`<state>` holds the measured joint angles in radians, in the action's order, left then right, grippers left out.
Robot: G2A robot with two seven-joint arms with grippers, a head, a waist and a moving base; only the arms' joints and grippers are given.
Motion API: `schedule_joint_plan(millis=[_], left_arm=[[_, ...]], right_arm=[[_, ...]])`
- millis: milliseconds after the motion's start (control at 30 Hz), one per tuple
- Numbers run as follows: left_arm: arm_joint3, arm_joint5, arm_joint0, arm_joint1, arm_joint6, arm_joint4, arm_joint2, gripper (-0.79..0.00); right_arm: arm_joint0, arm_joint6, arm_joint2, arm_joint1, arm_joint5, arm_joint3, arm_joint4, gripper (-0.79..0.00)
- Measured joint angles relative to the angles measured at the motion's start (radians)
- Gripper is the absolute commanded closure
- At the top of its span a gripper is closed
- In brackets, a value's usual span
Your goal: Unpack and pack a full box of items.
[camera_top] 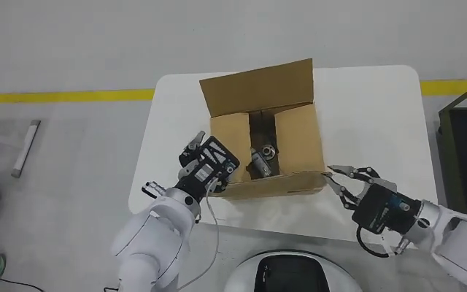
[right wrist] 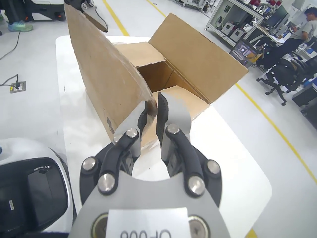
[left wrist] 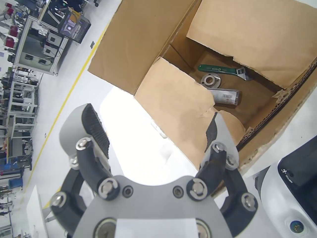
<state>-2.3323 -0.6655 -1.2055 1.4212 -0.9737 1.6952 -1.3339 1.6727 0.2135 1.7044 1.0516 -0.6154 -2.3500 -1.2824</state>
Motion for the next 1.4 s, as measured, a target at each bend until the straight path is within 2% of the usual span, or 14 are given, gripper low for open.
schedule_joint_plan(millis=[33,200,267,300,400,500,667,833,933,1000,1100,1233,1333,1400], left_arm=[[-0.004,-0.004,-0.002,-0.002,0.001,-0.005,-0.004,-0.785],[-0.018,-0.033,-0.014,-0.009,0.000,-0.033,-0.016,-0.785],[-0.018,-0.051,-0.016,-0.013,0.008,-0.042,-0.018,-0.785],[-0.018,-0.058,-0.017,-0.014,0.011,-0.044,-0.020,-0.785],[-0.018,-0.074,-0.024,-0.020,0.026,-0.053,-0.025,-0.785],[-0.018,-0.082,-0.031,-0.024,0.045,-0.068,-0.033,-0.785],[-0.018,-0.091,-0.039,-0.033,0.077,-0.084,-0.055,-0.785],[-0.018,-0.074,-0.044,-0.041,0.102,-0.082,-0.079,-0.785],[-0.018,-0.067,-0.048,-0.046,0.112,-0.076,-0.086,-0.785],[-0.018,-0.057,-0.049,-0.048,0.115,-0.073,-0.089,-0.785],[-0.018,-0.036,-0.045,-0.051,0.116,-0.068,-0.087,-0.785],[-0.018,-0.012,-0.035,-0.054,0.111,-0.057,-0.075,-0.785],[-0.018,-0.003,-0.034,-0.057,0.108,-0.054,-0.066,-0.785],[-0.018,-0.002,-0.038,-0.059,0.104,-0.050,-0.059,-0.785]], right_arm=[[0.004,0.001,0.010,0.002,0.017,0.000,0.060,-0.468],[-0.007,0.046,0.070,0.005,0.084,0.033,0.448,-0.326],[-0.033,0.090,0.092,0.003,0.101,0.059,0.608,-0.154],[-0.044,0.113,0.097,0.002,0.113,0.070,0.666,0.000],[-0.079,0.210,0.091,-0.004,0.155,0.095,0.798,0.000],[-0.112,0.312,0.033,-0.009,0.154,0.113,0.799,0.000],[-0.147,0.434,-0.072,-0.016,0.078,0.159,0.795,0.000],[-0.135,0.514,-0.108,-0.025,-0.021,0.191,0.796,0.000],[-0.118,0.540,-0.112,-0.030,-0.066,0.198,0.737,0.000],[-0.113,0.526,-0.111,-0.031,-0.076,0.203,0.703,0.000],[-0.110,0.420,-0.069,-0.028,-0.027,0.206,0.671,0.000],[-0.075,0.202,0.029,-0.015,0.198,0.232,0.565,0.000],[-0.057,0.140,0.023,-0.008,0.332,0.259,0.492,0.000],[-0.071,0.144,-0.018,-0.007,0.347,0.291,0.452,0.000]])
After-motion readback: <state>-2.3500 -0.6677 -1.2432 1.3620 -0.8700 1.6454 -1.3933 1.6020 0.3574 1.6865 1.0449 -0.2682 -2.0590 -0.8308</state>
